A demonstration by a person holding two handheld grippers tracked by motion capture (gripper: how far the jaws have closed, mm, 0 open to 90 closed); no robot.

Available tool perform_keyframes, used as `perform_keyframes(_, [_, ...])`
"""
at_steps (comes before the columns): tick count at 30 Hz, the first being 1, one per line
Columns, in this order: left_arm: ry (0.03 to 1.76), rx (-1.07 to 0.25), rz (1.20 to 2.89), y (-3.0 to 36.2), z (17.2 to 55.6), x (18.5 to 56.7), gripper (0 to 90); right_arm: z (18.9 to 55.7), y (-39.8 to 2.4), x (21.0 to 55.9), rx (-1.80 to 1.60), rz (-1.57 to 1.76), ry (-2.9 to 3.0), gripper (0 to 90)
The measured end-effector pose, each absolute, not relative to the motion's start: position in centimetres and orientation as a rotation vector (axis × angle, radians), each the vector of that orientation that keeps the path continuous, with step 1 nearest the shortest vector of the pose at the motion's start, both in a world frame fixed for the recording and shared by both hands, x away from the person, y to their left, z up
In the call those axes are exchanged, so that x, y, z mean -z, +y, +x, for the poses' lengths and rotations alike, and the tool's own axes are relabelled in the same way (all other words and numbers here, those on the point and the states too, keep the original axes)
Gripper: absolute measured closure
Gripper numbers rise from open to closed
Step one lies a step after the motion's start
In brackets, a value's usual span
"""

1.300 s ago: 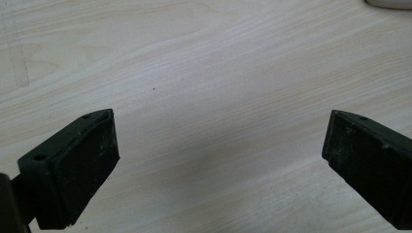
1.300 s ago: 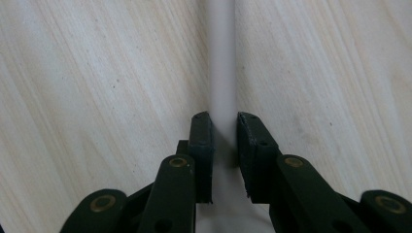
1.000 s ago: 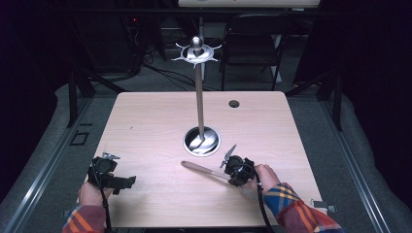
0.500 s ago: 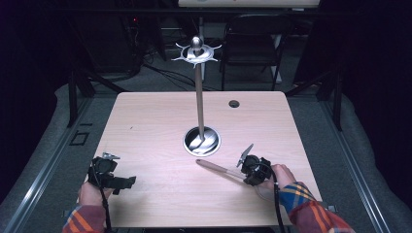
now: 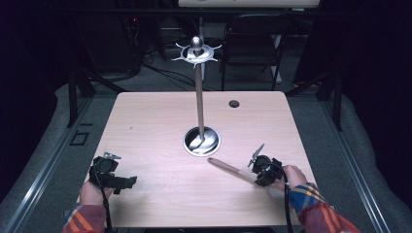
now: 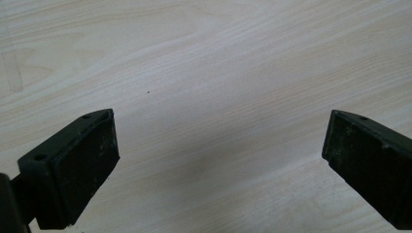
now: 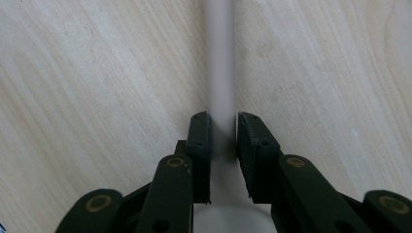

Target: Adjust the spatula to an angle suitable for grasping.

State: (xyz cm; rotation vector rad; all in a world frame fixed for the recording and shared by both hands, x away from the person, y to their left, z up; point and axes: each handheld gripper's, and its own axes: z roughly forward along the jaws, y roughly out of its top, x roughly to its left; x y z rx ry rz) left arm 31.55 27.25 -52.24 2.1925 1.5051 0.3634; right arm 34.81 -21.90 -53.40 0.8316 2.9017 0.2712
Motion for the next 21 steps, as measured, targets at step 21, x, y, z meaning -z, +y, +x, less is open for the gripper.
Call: perform_keyframes(21, [1.507,-0.354,2.193,27.4,31.4,52.3,0.0,36.4,-18.6,52.8,-0.356,0.836,2.883,59.2])
